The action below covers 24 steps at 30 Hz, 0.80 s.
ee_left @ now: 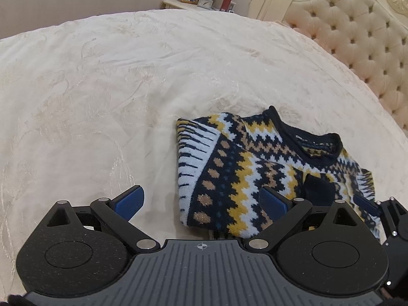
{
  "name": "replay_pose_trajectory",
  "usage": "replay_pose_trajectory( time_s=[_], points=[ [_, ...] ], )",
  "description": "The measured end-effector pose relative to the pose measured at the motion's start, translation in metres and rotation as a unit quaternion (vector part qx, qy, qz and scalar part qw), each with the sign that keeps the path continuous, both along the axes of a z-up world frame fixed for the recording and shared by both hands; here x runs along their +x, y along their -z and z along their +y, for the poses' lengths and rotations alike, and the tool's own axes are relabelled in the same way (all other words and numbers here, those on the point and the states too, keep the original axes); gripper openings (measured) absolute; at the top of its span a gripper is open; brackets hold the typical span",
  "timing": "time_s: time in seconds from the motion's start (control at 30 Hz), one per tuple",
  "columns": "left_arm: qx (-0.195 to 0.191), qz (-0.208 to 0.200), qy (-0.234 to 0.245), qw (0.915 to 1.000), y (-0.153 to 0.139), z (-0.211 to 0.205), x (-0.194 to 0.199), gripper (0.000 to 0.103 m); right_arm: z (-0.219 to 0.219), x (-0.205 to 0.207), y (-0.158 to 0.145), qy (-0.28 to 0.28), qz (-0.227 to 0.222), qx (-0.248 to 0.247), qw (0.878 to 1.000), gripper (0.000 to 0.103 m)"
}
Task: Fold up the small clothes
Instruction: 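Grasp the navy cuff with the right gripper and lift it up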
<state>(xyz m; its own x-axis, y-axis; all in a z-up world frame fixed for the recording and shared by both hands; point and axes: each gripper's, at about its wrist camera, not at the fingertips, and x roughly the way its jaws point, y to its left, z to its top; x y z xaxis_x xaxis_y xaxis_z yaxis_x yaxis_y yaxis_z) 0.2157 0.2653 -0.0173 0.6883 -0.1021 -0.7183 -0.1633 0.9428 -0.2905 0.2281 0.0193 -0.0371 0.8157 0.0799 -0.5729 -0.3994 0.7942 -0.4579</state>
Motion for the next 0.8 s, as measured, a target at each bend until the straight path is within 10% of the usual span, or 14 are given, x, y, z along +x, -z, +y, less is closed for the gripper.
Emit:
replay_pose_trajectory(
  time_s=[0.1,0.17,0.5,0.8],
  points=[
    [0.000,0.000,0.002,1.0000,0.001,-0.002,0.001,0.098,0.004,0.004,0.004,-0.005,-0.012,-0.034,0.999,0.061],
    [0.000,0.001,0.005,1.0000,0.001,-0.002,0.000,0.098,-0.004,0.014,0.002,0.023,0.004,-0.023,0.999,0.011],
    [0.003,0.002,-0.006,1.0000,0.003,0.002,0.002,0.098,-0.072,0.044,-0.074,0.102,0.031,0.205,0.973,0.010],
    [0.015,-0.019,-0.024,0.9994,-0.004,0.003,-0.005,0.098,-0.101,0.027,-0.173,0.048,-0.076,0.356,0.930,0.010]
  ],
)
